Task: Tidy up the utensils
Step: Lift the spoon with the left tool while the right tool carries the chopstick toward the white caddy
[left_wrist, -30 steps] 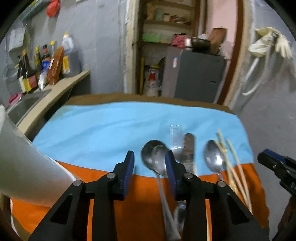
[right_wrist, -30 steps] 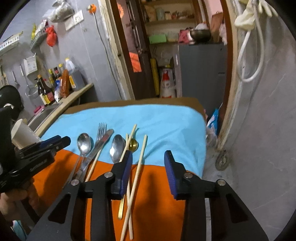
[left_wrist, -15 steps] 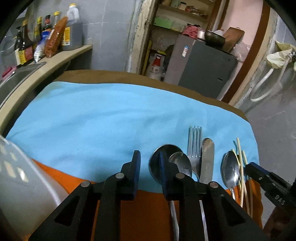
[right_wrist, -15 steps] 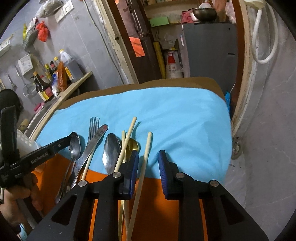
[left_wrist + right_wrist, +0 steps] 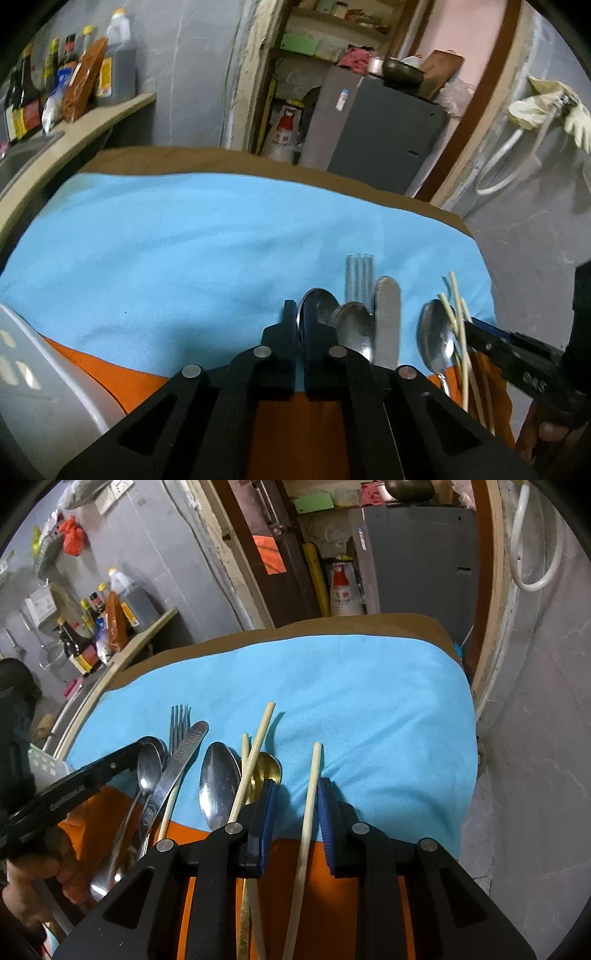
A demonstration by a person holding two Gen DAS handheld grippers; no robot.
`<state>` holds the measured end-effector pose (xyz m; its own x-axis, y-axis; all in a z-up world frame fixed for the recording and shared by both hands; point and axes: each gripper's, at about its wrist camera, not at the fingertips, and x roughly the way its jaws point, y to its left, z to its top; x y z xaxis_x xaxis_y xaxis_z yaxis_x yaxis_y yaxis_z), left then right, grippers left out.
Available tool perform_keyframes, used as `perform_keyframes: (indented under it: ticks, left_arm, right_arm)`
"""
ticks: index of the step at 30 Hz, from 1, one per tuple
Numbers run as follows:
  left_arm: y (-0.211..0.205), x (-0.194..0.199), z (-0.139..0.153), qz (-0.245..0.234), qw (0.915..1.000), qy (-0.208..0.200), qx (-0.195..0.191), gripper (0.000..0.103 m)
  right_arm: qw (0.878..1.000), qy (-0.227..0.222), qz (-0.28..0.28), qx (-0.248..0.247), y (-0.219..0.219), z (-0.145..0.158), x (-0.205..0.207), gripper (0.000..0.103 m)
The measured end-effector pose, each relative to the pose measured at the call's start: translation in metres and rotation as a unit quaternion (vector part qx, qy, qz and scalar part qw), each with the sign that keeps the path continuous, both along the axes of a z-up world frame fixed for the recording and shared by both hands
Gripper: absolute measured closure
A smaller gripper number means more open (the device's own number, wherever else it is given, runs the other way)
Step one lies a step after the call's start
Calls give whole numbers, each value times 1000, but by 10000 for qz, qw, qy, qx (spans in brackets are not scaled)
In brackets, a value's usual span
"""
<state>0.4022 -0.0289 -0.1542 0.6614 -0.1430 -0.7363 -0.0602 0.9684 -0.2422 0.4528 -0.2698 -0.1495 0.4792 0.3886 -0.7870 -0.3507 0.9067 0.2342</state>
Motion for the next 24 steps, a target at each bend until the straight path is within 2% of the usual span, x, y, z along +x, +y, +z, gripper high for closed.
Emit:
perform_keyframes:
  ticks: [3, 6, 11, 16, 19, 22, 24]
  left_arm:
    - [-11, -9, 8, -25, 9993, -209, 313, 103]
    - [-19, -20, 19, 65, 9968, -475, 638, 103]
    - [-30, -52, 43, 273, 9868, -1202, 1051, 103]
    - [-34, -81, 80, 464, 9731, -1937, 1159, 103]
    - [-27, -91, 107, 542, 9700, -2133, 1036, 103]
    - [-7, -104, 141, 616, 9654, -2313, 1031, 103]
    - [11, -114, 160, 681, 9625, -2404, 1054, 103]
  right_arm:
    - [9991, 121, -180, 371, -7, 0, 1, 100]
    - [9968, 37, -308, 739, -16, 6, -6, 100]
    - [9895, -562, -434, 1261, -30, 30, -33, 100]
    - [9780, -1353, -506, 1503, -28, 63, -63, 100]
    - [9677, -1733, -514, 1758, -19, 85, -73, 100]
    - [9503, -2163, -331, 2213, -6, 115, -81, 100]
    - [9370, -2409, -102, 2527, 18, 136, -82, 100]
